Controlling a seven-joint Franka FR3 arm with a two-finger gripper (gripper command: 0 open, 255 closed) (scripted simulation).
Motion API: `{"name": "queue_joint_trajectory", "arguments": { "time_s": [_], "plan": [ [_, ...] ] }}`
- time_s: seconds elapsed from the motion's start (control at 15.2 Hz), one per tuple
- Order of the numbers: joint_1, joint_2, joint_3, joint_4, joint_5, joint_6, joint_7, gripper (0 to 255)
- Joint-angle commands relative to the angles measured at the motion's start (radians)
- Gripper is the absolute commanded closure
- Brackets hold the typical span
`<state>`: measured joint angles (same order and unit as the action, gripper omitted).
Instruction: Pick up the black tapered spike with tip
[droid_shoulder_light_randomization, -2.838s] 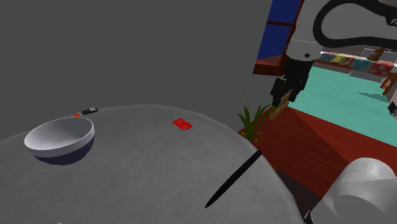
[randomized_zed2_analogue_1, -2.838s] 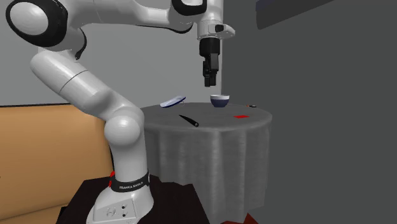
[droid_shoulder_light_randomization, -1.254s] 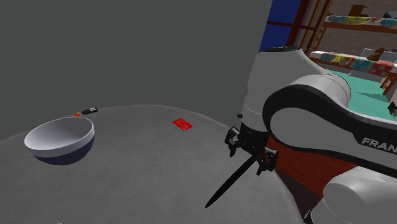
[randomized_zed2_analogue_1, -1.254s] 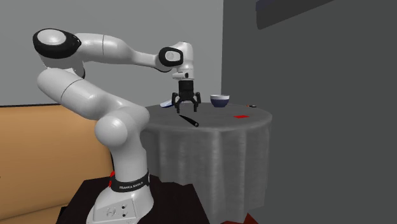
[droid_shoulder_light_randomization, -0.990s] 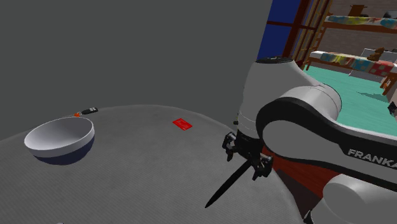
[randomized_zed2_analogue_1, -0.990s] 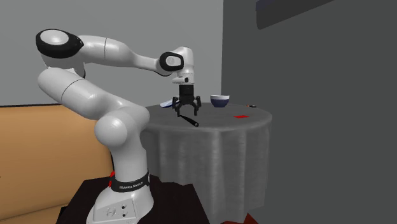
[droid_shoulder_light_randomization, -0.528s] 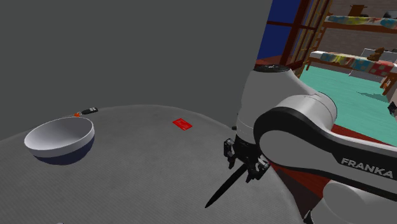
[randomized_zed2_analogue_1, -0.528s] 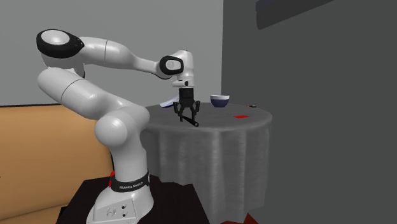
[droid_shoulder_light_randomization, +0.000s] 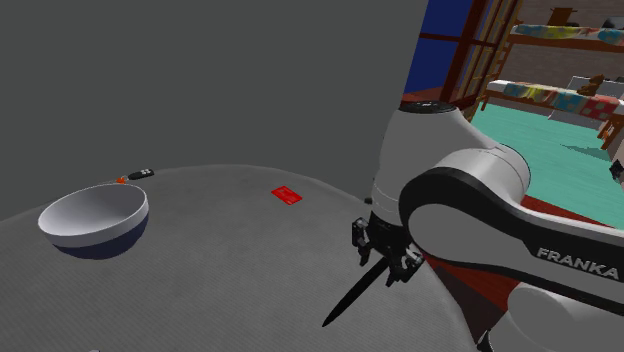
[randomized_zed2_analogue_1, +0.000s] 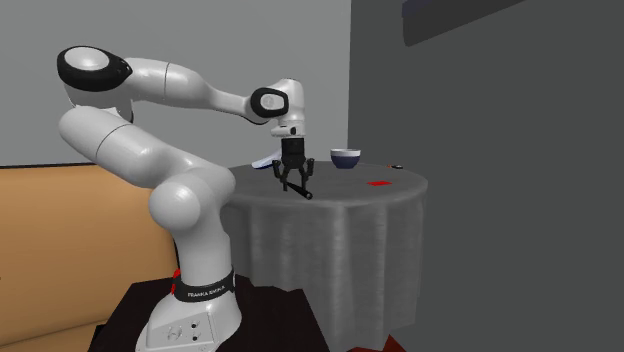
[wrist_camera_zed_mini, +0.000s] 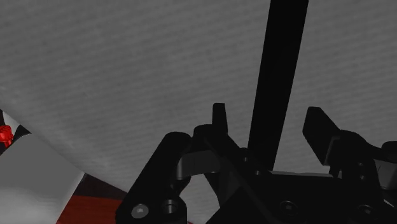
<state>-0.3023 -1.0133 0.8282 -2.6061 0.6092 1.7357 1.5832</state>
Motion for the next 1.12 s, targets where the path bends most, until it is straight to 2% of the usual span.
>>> {"name": "queue_joint_trajectory", "arguments": {
  "time_s": [0.0,0.92,1.06],
  "plan": [
    [-0.003,0.001,-0.004,0.005,-0.006,-0.01,0.002,255],
    [-0.03,0.01,-0.109,0.17,-0.098,-0.171,0.01,255],
    [-0.031,0.011,-0.11,0.172,-0.099,-0.172,0.011,255]
  ]
}}
